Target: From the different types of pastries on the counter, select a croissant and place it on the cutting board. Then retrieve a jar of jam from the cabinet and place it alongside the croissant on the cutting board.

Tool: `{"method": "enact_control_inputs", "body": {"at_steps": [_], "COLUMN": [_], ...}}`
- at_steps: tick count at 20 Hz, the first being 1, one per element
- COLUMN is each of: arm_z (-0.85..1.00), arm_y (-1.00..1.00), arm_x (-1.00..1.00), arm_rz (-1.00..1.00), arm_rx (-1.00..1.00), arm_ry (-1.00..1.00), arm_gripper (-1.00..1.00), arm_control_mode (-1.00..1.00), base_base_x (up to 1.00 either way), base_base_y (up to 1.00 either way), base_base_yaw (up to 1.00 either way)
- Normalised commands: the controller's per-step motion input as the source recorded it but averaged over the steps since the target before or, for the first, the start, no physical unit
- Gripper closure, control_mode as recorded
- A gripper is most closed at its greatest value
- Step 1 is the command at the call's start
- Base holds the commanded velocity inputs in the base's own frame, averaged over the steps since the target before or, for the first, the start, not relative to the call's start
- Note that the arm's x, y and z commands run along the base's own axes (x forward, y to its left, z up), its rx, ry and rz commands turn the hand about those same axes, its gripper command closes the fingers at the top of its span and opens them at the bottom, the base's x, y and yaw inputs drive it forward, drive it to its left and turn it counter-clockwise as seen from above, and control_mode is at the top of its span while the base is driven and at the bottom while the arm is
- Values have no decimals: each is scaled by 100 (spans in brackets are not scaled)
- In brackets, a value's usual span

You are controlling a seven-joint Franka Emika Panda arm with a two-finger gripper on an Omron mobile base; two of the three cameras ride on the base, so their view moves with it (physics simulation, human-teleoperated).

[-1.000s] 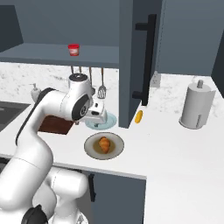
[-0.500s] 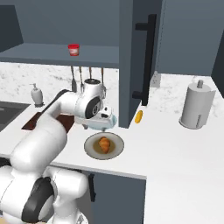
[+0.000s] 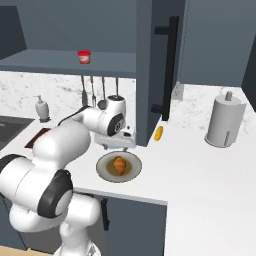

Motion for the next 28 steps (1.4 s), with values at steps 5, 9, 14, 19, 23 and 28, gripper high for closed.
{"method": "enact_control_inputs", "body": {"at_steps": [5,9,14,19,23,28], "arm_z": [-52,-59,-43,-39,-43,-43], "arm_y": [-7,-4,-1,0,0,0], "arm_x": [45,19,10,5,0,12], "arm_rz": [0,0,0,0,0,0], "arm_rx": [0,0,0,0,0,0], "arm_ry": [0,0,1,4,8,6], "arm_gripper": [-100,-100,-100,-100,-100,-100], "arm_control_mode": [-100,-100,-100,-100,-100,-100], "base_base_x": [0,0,0,0,0,0], "base_base_y": [0,0,0,0,0,0], "base_base_yaw": [0,0,0,0,0,0]}}
